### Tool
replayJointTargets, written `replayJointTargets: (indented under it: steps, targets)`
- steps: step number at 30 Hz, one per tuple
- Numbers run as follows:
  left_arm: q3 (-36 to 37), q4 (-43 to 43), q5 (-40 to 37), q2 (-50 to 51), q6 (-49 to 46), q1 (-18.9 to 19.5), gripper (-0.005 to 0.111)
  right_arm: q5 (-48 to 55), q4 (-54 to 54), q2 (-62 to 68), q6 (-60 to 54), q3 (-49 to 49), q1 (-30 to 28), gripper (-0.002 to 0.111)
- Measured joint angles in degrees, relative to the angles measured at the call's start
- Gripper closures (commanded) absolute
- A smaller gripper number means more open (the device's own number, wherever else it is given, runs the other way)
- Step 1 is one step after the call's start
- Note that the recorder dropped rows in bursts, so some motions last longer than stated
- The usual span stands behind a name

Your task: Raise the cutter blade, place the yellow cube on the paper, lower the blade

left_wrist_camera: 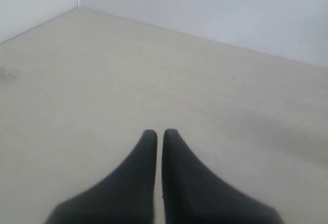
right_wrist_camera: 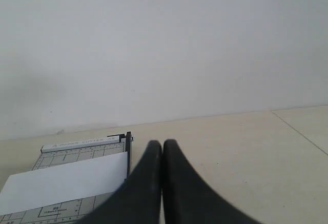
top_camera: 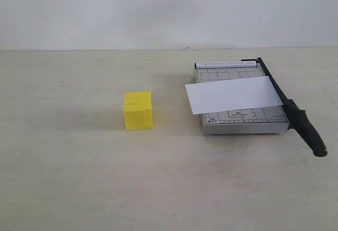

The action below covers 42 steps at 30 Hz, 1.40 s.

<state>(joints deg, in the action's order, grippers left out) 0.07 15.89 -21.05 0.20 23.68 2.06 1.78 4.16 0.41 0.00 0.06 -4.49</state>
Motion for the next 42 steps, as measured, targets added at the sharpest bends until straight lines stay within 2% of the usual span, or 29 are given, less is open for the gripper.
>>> replayJointTargets:
  steps: [12,18,22,29,42]
  targets:
    - [0.0,0.0,0.0,0.0,0.0,0.0,0.102,0.0,0.0,0.0,0.0,0.0,0.0,0.109]
    - [0.0,0.0,0.0,0.0,0.0,0.0,0.102,-3.2,0.0,0.0,0.0,0.0,0.0,0.109]
    - [0.0,0.0,0.0,0.0,0.0,0.0,0.102,-7.2,0.1,0.0,3.7,0.0,0.0,0.109]
    - [0.0,0.0,0.0,0.0,0.0,0.0,0.102,-8.1,1.3,0.0,12.8,0.0,0.0,0.109]
    - [0.0,0.0,0.0,0.0,0.0,0.0,0.102,-8.5,1.8,0.0,15.6,0.0,0.0,0.109]
